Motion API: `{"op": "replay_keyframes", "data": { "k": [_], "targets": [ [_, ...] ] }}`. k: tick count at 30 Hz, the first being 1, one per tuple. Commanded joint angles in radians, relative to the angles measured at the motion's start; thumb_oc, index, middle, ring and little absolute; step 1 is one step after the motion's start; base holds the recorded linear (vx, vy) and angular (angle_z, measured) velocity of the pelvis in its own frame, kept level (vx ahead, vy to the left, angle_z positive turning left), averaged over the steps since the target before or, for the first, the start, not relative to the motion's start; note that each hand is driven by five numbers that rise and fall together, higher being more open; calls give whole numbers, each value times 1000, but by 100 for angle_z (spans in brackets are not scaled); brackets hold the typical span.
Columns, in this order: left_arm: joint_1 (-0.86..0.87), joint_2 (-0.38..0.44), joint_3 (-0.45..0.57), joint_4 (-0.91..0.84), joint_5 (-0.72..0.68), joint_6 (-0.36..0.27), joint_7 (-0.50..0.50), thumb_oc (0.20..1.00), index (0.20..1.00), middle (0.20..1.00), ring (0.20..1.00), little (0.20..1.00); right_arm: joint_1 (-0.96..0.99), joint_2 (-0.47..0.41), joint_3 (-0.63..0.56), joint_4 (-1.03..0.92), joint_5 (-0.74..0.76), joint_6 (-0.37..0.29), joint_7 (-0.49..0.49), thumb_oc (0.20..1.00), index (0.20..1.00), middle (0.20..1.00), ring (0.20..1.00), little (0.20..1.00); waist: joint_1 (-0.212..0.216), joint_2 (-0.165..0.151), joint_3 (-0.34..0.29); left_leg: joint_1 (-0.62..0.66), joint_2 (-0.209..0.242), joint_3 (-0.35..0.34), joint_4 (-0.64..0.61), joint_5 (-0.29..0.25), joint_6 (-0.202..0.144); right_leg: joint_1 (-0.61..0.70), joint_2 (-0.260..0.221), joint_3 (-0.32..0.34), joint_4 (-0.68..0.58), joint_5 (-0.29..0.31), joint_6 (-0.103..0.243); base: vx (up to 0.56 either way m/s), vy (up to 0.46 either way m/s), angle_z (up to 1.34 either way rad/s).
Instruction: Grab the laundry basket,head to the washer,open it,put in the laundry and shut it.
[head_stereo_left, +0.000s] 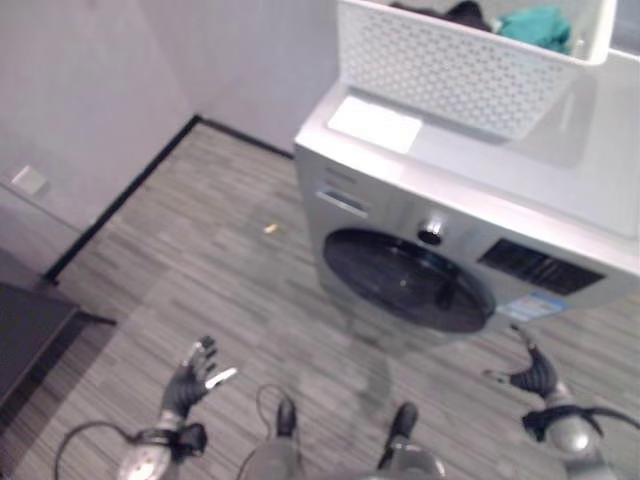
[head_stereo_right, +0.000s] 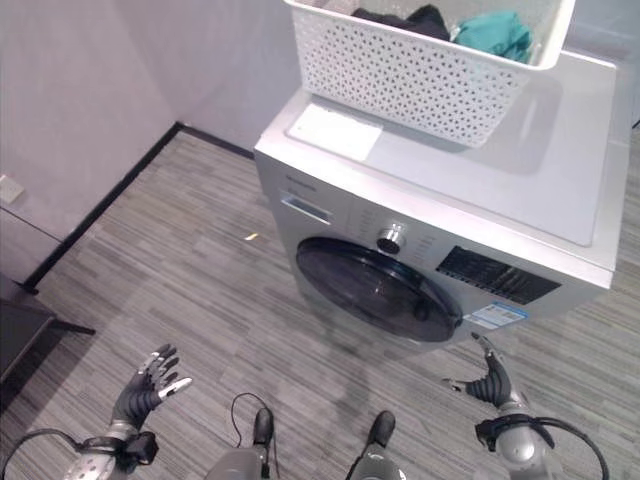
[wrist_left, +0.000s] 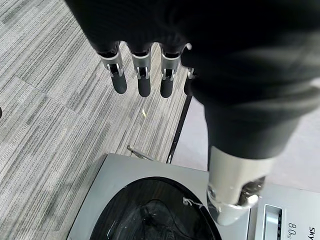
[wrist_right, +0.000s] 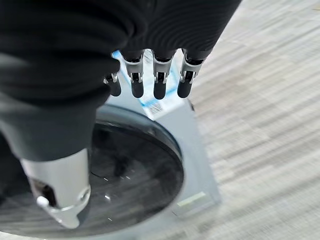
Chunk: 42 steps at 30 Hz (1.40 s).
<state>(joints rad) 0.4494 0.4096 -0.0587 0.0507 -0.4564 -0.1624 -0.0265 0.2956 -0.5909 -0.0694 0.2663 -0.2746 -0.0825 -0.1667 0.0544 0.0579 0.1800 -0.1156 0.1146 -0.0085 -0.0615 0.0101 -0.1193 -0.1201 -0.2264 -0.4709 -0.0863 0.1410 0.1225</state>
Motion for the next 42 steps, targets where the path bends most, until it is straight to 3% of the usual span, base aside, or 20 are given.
{"op": "replay_keyframes", "data": {
  "k": [1, 10, 23, 42],
  "targets": [
    [-22, 42, 9, -48, -29, -69, -4, 1000, 1000, 1000, 1000, 1000, -84, -84, 24, 20, -14, -26, -43, 1000, 1000, 1000, 1000, 1000, 6, 12, 23, -69, -26, 28, -26, 22, 77, 44, -11, 57, 76, -186, 2, -35, 0, -4],
    [-33, 40, -1, -36, -41, -75, -4, 1000, 1000, 1000, 1000, 1000, -196, -108, 48, 66, -37, -9, -101, 1000, 1000, 1000, 1000, 1000, 26, 37, 21, -113, -44, 18, -26, 32, 74, 20, -31, 34, 70, -173, 8, 0, 6, 4],
    [-42, 54, -6, -37, -48, -78, 3, 1000, 1000, 1000, 1000, 1000, -249, -80, 70, 106, 0, -5, -119, 1000, 1000, 1000, 1000, 1000, 47, 31, 20, -139, -54, 9, -26, 34, 75, 9, -35, 23, 65, -166, 11, 7, -3, 4],
    [-53, 64, -70, -30, -35, -79, 3, 1000, 1000, 1000, 1000, 1000, -402, 86, 343, 254, 106, -42, -54, 1000, 1000, 1000, 1000, 1000, 91, 72, 21, -156, -72, 2, -26, 41, 80, -5, -51, 16, 67, -166, 11, -1, 1, 1]
  ]
}}
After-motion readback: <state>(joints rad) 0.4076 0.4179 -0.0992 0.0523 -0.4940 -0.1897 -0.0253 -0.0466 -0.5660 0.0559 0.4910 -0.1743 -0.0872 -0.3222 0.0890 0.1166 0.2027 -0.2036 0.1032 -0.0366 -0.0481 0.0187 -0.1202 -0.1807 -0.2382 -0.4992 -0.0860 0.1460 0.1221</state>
